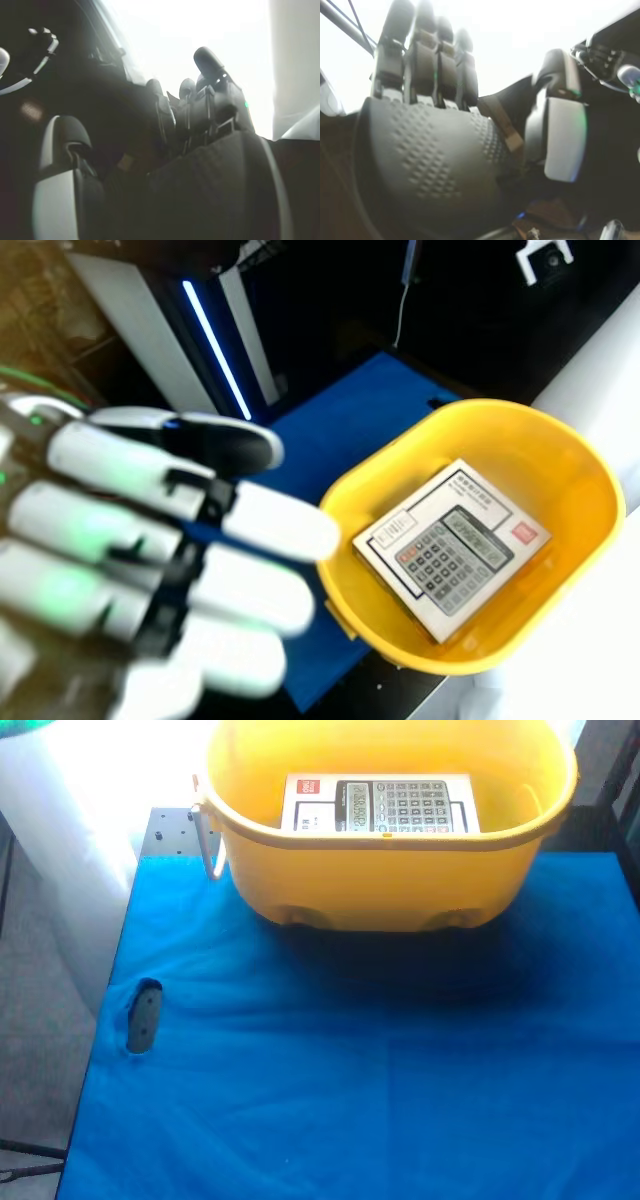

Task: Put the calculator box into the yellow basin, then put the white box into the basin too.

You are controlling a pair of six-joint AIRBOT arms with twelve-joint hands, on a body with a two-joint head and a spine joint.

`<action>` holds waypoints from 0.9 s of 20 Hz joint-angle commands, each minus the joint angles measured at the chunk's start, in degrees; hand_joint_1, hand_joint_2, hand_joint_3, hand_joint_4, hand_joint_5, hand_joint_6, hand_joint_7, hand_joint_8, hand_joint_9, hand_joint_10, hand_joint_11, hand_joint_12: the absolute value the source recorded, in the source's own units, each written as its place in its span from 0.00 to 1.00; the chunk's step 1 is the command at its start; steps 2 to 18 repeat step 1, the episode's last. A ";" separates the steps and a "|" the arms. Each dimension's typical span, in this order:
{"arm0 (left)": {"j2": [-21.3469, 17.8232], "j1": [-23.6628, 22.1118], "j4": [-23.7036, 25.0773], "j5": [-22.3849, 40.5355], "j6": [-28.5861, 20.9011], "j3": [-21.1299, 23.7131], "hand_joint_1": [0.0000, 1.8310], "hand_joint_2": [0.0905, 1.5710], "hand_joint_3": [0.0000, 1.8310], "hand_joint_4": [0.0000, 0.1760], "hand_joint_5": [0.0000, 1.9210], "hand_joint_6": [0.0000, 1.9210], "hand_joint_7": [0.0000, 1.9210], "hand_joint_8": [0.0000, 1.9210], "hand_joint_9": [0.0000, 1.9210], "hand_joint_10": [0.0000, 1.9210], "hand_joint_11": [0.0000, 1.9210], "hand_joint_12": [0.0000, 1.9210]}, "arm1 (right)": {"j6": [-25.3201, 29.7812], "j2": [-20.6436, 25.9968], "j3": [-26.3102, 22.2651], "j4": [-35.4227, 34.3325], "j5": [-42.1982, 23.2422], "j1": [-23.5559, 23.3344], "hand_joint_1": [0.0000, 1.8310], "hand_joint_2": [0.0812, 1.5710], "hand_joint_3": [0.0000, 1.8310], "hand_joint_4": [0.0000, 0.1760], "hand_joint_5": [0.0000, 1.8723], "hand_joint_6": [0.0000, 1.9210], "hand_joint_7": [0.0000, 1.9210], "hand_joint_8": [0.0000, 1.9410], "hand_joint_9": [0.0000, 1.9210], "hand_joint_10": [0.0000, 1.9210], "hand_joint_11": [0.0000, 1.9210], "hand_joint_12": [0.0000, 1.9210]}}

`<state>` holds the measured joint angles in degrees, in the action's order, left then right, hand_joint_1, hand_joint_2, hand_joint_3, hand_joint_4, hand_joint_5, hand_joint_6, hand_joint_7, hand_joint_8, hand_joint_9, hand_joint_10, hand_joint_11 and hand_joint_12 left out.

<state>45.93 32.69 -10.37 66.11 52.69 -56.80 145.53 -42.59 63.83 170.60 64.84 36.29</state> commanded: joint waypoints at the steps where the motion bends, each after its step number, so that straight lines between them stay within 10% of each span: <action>1: -0.53 -0.36 0.57 8.23 -0.22 0.03 0.43 0.65 0.00 0.00 0.32 0.02 0.21 0.03 0.20 0.07 0.00 0.74 | 1.52 0.32 0.14 1.97 9.81 0.29 0.64 0.76 0.00 0.00 0.46 0.60 0.38 0.73 0.38 0.75 0.35 0.94; 18: -0.53 -0.36 0.57 8.23 -0.22 0.03 0.43 0.65 0.00 0.00 0.32 0.02 0.21 0.03 0.20 0.07 0.00 0.74 | 1.52 0.32 0.14 1.97 9.81 0.29 0.64 0.76 0.00 0.00 0.46 0.60 0.38 0.73 0.38 0.75 0.35 0.94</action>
